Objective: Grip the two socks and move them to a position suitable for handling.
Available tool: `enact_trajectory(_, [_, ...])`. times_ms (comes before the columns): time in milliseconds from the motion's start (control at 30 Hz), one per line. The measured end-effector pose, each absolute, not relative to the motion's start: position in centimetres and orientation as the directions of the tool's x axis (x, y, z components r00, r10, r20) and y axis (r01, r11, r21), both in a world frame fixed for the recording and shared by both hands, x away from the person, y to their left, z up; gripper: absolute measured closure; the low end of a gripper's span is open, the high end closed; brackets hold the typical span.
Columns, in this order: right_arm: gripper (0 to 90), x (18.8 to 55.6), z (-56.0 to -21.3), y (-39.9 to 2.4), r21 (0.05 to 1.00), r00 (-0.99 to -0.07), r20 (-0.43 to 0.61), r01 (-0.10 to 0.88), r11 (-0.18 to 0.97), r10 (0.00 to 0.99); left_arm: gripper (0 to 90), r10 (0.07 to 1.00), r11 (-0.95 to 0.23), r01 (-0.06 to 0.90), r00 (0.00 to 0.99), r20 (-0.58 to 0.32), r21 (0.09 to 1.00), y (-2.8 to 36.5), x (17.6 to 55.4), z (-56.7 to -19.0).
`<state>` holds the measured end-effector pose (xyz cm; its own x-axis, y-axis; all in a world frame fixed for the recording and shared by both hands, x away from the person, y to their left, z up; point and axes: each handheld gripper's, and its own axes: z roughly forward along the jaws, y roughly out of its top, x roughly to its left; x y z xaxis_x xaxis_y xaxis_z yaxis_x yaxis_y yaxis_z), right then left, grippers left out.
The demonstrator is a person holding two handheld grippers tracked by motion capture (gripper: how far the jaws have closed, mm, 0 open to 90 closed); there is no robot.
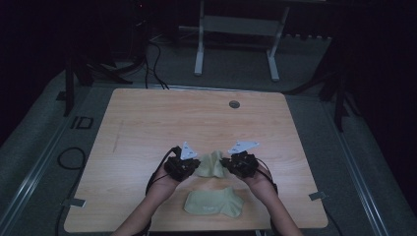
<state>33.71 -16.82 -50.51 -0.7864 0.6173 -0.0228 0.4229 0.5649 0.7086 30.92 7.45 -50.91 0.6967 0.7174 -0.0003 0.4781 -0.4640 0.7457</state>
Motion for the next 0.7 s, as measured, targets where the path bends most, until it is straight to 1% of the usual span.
enact_trajectory(67, [85.9, 33.7, -49.8, -17.7, 0.715, -0.777, -0.024, 0.426, 0.554, 0.629, 87.2, 0.731, -0.463, 0.472, 0.683, 0.021, 0.75, 8.1, 30.6, -50.3])
enact_trajectory(267, [85.8, 34.0, -49.8, -19.6, 0.714, -0.76, 0.006, 0.458, 0.53, 0.65, 87.2, 0.748, -0.44, 0.501, 0.664, -0.005, 0.745, 9.5, 30.1, -50.7])
enact_trajectory(533, [85.3, 34.3, -52.8, -19.8, 0.658, -0.757, 0.022, 0.503, 0.56, 0.654, 87.0, 0.749, -0.45, 0.549, 0.661, -0.036, 0.704, 8.9, 31.1, -54.4])
enact_trajectory(600, [85.2, 34.6, -54.0, -19.6, 0.638, -0.754, 0.024, 0.517, 0.571, 0.656, 86.9, 0.748, -0.449, 0.558, 0.662, -0.048, 0.698, 8.9, 31.4, -54.9])
enact_trajectory(700, [84.9, 34.7, -54.7, -19.7, 0.627, -0.752, 0.031, 0.528, 0.573, 0.659, 86.8, 0.751, -0.449, 0.564, 0.658, -0.048, 0.693, 8.9, 31.6, -55.3])
